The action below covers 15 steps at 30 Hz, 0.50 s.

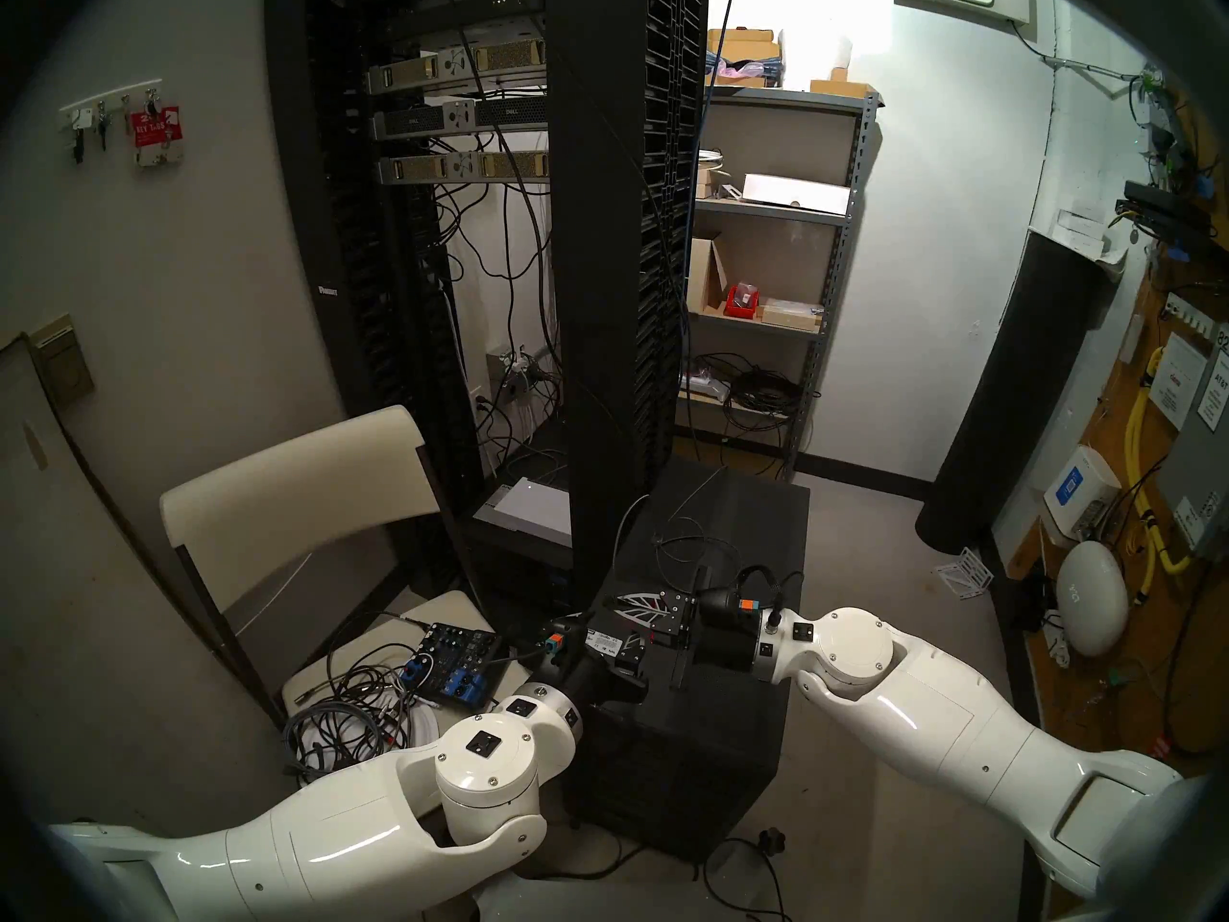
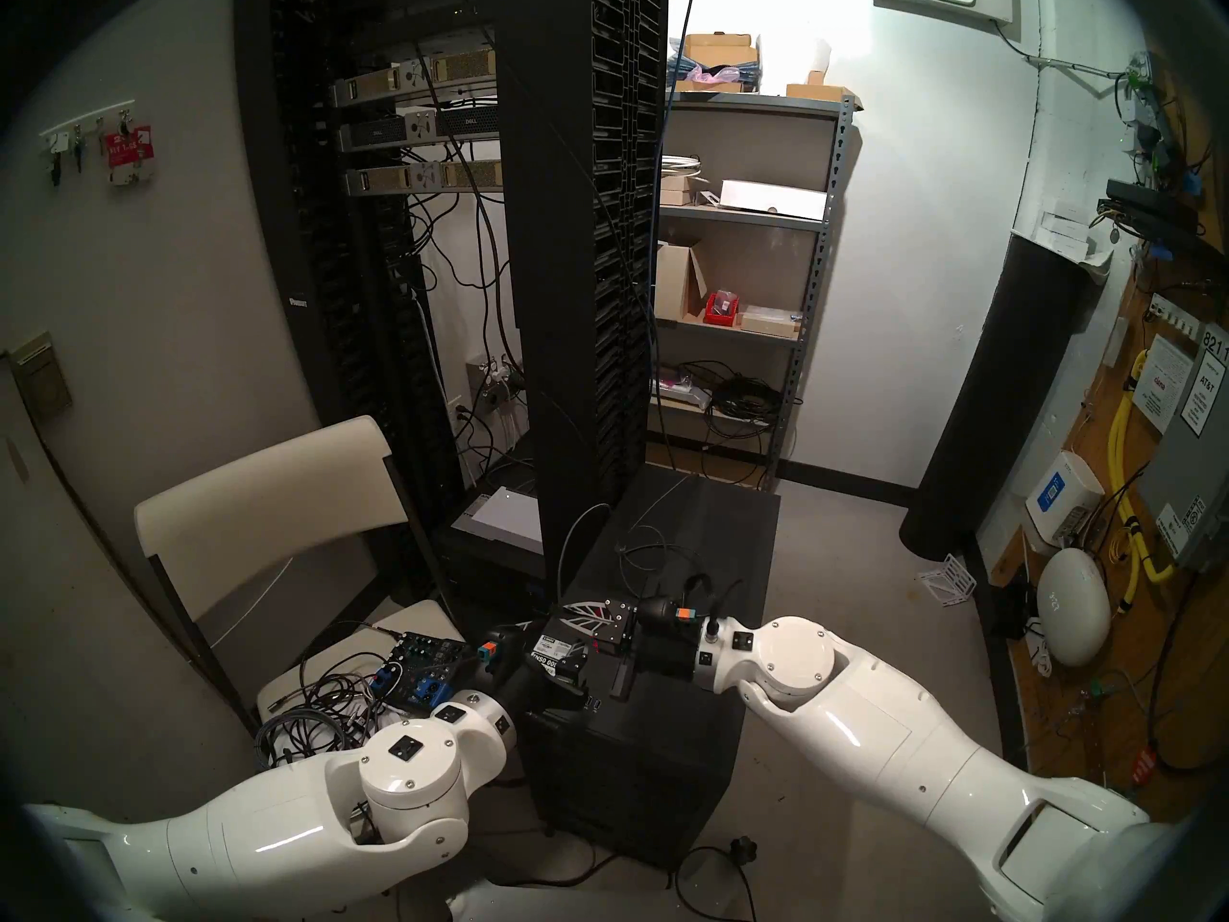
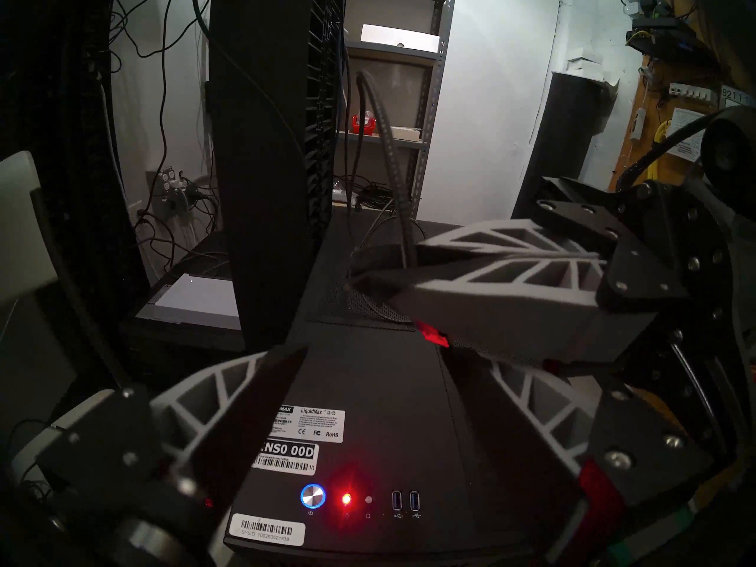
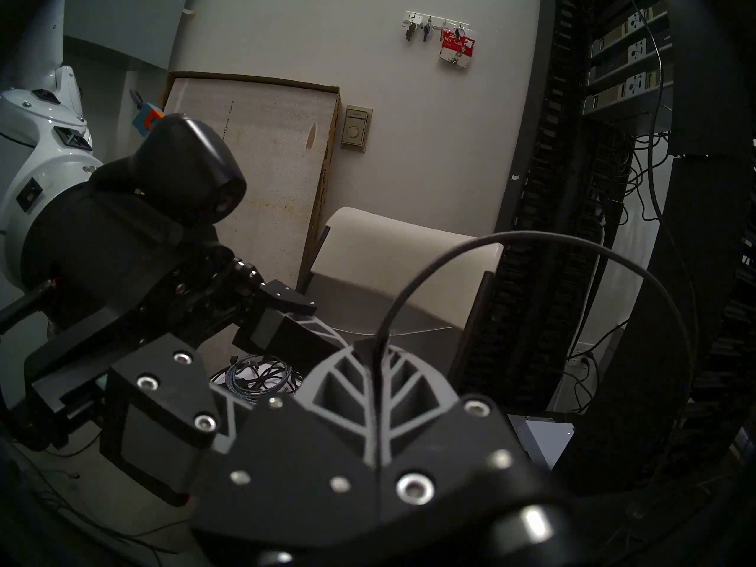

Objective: Insert the cable into the workstation's USB slot

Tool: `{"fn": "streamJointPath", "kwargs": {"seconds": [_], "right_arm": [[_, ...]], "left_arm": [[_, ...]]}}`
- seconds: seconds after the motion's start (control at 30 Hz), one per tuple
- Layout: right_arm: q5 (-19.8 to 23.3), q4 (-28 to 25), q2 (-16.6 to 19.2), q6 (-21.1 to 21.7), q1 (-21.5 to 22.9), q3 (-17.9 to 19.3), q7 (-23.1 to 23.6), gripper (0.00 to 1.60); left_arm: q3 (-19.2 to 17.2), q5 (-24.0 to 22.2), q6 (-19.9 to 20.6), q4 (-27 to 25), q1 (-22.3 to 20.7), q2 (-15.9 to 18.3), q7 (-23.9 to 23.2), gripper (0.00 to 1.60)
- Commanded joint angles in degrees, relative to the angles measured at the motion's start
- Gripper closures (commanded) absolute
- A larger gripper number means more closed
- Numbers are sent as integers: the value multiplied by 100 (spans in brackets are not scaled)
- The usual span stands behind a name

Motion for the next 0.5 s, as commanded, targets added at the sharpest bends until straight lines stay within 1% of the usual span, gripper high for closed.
{"fn": "streamJointPath", "kwargs": {"seconds": [0.0, 0.47], "right_arm": [[19, -43, -56, 6, 83, 40, -24, 160], [52, -54, -64, 20, 67, 10, 50, 160]], "left_arm": [[-15, -9, 10, -166, -9, 13, -2, 15], [-42, 142, -63, -161, -63, -57, 157, 15]]}}
